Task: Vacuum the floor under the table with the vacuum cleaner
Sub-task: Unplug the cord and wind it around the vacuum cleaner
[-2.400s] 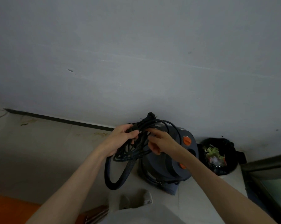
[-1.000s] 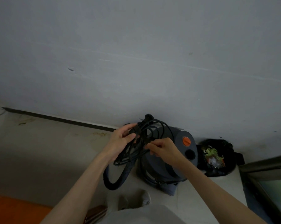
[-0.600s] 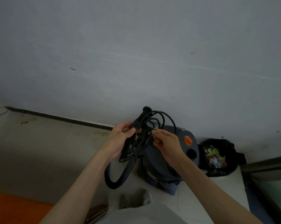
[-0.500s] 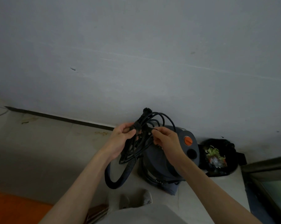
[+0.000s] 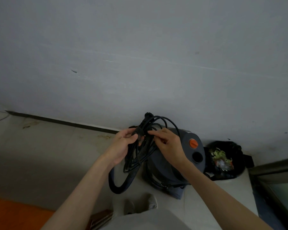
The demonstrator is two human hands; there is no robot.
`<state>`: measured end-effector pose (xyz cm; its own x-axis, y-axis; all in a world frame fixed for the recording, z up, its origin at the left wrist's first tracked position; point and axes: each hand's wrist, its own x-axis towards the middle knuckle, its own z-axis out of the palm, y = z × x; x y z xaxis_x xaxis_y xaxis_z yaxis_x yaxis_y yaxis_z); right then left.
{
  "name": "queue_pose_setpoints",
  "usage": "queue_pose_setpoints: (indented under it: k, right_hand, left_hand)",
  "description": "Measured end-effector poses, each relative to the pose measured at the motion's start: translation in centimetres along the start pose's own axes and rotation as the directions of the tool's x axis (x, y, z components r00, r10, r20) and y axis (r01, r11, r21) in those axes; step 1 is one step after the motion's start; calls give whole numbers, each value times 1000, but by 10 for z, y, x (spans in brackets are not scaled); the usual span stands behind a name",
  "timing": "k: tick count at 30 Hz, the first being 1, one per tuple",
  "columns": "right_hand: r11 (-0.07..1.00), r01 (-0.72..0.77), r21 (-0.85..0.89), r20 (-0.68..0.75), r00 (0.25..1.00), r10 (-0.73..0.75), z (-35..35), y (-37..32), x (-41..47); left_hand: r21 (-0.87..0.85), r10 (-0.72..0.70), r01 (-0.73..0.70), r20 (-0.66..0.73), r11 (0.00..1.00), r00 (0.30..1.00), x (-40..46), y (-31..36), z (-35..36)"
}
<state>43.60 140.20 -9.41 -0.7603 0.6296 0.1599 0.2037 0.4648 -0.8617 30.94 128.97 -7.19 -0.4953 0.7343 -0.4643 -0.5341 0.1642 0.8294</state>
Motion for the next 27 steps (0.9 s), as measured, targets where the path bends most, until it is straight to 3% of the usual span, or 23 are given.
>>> queue_pose_setpoints:
  k: [7,12,15,19,21,24,27]
  right_hand:
    - [1000,0,-9,-14,1000,-1,1,6,0]
    - [908,265,-326,72,964,-256,5,18,-1]
    - [846,277,-455,-1,950,-311,11,24,2]
    - [828,294,-477,-91,921,-380,14,26,9]
    - [905,218,-364,-114,955,-276,13,21,9]
    - [988,-147,-54,-32,989,145,9,13,12]
    - [823,-537,185,258,834,487,15,12,14]
  left_hand:
    - [6,-2,2,28,1000,1000,-3,1,0]
    - [4,-16,16,31,1000,999,-3,2,-1]
    - [2,-33,33,40,999,999,-4,2,3]
    - [-31,-69,70,58,997,996,-5,1,2]
    - [-101,-85,92,73,991,994,-5,0,0]
    - [-153,-92,106,99,982,991,-4,2,-2]
    - [-140,-107,125,133,982,985,-5,3,-1]
